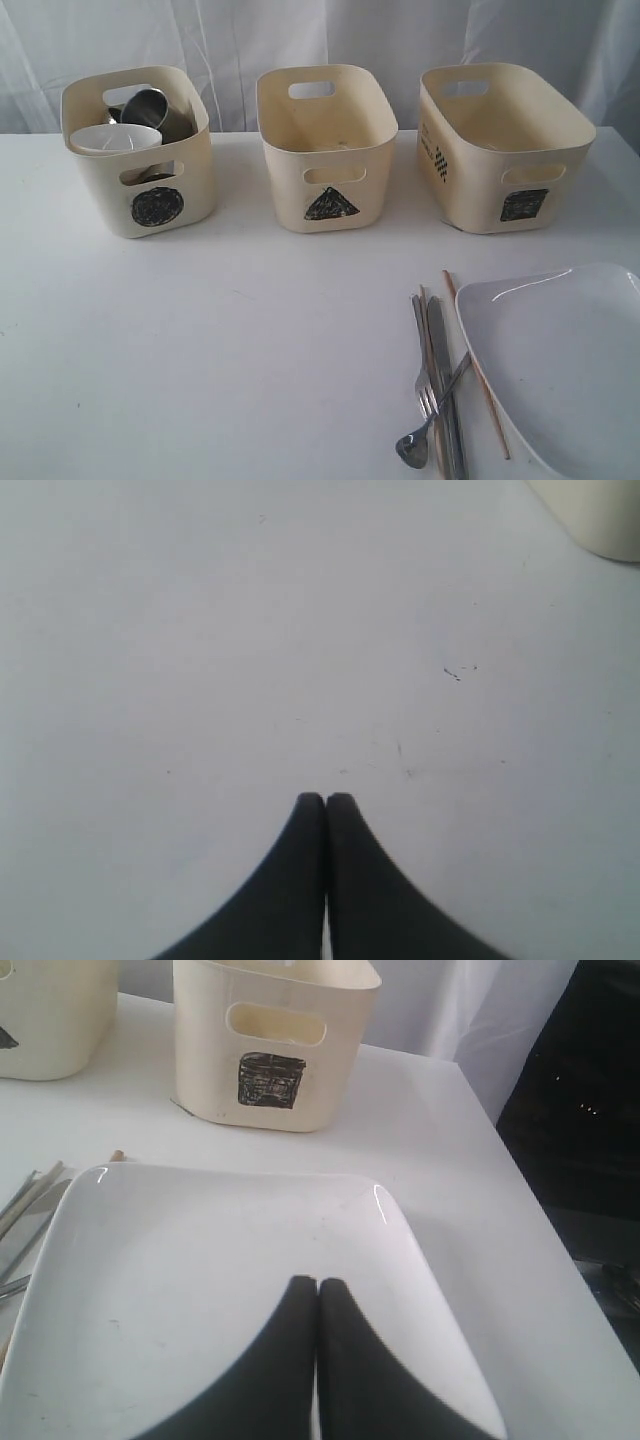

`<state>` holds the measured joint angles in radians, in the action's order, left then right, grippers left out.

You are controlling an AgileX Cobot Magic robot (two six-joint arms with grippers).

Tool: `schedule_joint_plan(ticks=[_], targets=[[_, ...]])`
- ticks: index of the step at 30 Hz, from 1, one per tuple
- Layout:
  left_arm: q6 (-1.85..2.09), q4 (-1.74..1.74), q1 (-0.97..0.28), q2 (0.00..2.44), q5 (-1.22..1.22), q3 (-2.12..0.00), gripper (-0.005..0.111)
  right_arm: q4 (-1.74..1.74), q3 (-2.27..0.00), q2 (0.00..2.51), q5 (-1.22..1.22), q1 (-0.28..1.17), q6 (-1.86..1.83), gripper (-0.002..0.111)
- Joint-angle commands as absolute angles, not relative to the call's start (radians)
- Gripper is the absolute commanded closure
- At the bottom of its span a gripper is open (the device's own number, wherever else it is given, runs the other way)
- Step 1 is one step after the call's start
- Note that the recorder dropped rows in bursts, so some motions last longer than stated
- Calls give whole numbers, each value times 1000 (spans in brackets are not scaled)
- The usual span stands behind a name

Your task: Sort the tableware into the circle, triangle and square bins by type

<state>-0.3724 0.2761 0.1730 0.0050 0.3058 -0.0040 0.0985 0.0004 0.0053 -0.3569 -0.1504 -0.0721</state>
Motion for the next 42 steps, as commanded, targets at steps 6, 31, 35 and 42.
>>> schedule_joint_plan(ticks=[6, 31, 35, 42], targets=[[-362, 171, 173, 0, 315, 0, 107, 105, 0, 0, -350, -154, -73, 108], [-362, 171, 173, 0, 315, 0, 107, -345, 0, 0, 463, -149, 249, 108], [-362, 171, 173, 0, 315, 0, 107, -763, 0, 0, 969, -149, 223, 108], [-362, 171, 173, 0, 315, 0, 107, -1075, -77, 58, 1173, -149, 211, 108]])
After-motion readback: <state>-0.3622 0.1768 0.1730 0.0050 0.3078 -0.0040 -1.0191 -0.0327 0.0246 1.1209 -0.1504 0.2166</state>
